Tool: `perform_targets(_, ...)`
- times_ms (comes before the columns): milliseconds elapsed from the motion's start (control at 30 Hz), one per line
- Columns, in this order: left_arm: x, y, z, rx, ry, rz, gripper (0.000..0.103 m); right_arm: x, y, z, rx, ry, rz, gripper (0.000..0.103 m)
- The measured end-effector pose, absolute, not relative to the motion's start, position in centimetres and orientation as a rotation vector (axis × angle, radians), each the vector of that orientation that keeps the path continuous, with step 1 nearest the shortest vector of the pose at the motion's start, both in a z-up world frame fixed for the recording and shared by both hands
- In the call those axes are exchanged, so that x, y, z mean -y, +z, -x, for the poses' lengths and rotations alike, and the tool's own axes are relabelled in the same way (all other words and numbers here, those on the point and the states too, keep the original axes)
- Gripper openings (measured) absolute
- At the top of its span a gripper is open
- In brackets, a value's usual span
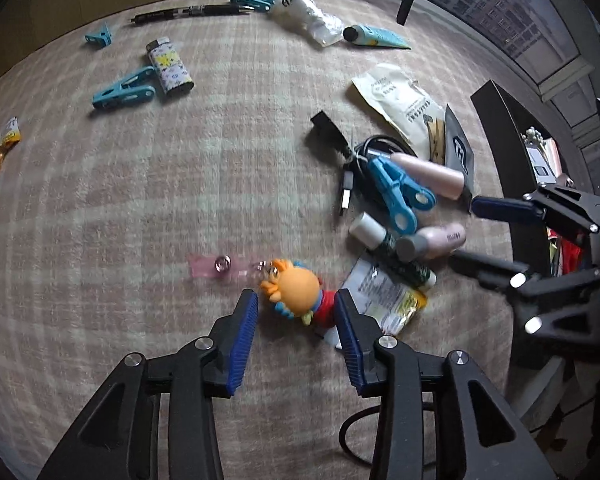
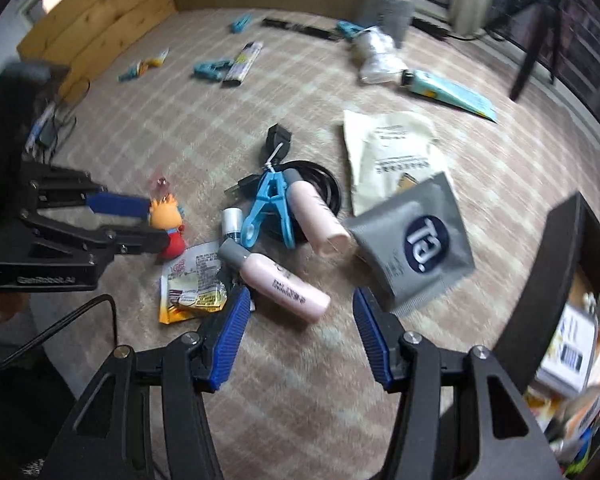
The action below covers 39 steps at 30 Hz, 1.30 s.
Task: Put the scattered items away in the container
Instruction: 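Grasp the orange cartoon keychain with the left tool while the right tool grasps the pink bottle, then carry the keychain and pink bottle over the black box with both tools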
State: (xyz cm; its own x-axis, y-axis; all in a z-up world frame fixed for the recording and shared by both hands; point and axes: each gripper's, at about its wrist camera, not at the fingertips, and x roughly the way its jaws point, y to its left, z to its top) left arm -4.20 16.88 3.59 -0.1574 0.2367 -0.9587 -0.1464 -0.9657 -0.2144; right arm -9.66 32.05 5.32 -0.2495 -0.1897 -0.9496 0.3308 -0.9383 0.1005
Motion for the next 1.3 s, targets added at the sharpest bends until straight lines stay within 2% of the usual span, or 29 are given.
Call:
perform_targets(233, -17.9, 2.9, 5.1, 0.074, 2.211, 1.849, 0.038, -31.1, 4.0, 10.7, -0.180, -2.193, -1.696, 0.051)
perform_targets(333, -18.2, 2.9, 5.3, 0.051, 2.215, 1.838, 0.037, -31.6, 4.1, 10.8, -0.132, -2.185, -1.704, 0.043)
perform_targets(500, -18.1, 2.8, 5.4, 0.035, 2.222, 1.820, 0.033, -32.2, 3.7, 10.2, -0.074, -2.145, -1.747, 0.023)
perform_targets(733, -17.9, 2.9, 5.1, 0.003, 2.249, 1.779, 0.030, -32.6, 3.2, 9.1, -0.035, -2.163, -1.769, 0.020)
perform_targets(900, -16.8, 3.1, 4.5, 0.071, 2.258, 1.767, 0.025, -33.5, 3.7, 8.5, 0.048, -2.203, -1.771, 0.020)
perform_targets(1000, -15.7, 3.8, 4.0, 0.074, 2.274, 1.752, 0.025, -34.7, 4.8, 7.9, 0.152, -2.242, -1.736, 0.020)
perform_targets(1100, -15.0, 3.7, 4.0, 0.137, 2.245, 1.773, 0.025, -35.5, 5.5, 7.8, 0.178, -2.269, -1.726, 0.020)
perform_targets(1300, -14.8, 6.1, 3.7, 0.146, 2.303, 1.700, 0.025, -36.7, 6.1, 7.7, 0.247, -2.334, -1.724, 0.020)
